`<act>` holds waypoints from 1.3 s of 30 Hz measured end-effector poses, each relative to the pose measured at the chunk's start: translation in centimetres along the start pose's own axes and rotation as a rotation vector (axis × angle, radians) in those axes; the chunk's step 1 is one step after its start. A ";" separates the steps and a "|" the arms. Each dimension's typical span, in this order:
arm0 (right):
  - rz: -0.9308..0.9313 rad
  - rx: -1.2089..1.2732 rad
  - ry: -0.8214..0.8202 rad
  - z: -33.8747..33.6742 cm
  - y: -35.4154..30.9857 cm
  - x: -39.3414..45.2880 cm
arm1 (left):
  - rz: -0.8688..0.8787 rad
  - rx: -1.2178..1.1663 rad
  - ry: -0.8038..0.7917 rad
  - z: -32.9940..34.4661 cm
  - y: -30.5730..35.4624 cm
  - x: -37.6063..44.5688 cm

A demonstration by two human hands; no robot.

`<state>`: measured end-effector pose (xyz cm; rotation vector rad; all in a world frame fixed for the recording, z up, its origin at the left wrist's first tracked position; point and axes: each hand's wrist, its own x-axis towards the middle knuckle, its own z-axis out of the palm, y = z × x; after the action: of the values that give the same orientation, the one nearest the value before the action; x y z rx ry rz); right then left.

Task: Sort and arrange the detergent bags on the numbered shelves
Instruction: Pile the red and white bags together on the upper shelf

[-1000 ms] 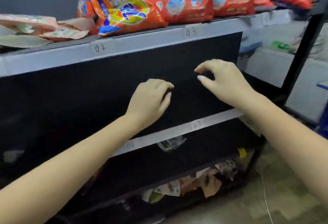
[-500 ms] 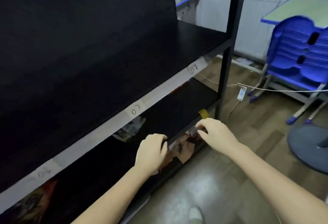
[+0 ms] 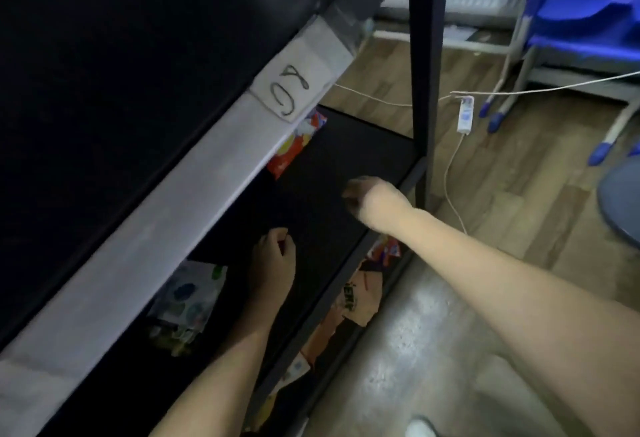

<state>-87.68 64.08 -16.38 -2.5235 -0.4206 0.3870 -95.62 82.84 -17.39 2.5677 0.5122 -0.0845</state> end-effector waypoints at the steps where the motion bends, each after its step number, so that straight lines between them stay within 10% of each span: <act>1: 0.000 -0.020 -0.014 0.4 0.8 2.1 | -0.024 -0.010 0.015 1.2 0.2 2.1; 11: -0.154 0.076 0.211 1.8 5.9 21.2 | -0.435 -0.714 0.353 7.4 3.1 22.2; 16: -0.127 0.320 0.243 1.4 4.9 27.1 | -0.327 -1.101 0.248 6.4 3.1 25.9; 24: -0.026 0.802 0.200 1.2 4.9 28.0 | -0.285 -1.016 0.376 4.4 3.6 26.7; 39: -0.014 0.584 0.157 2.9 6.5 8.7 | -0.425 -0.749 0.399 5.4 4.8 8.0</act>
<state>-79.44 63.48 -23.92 -1.9626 -0.2210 0.2565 -86.17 79.01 -21.04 1.7123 1.0099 0.4045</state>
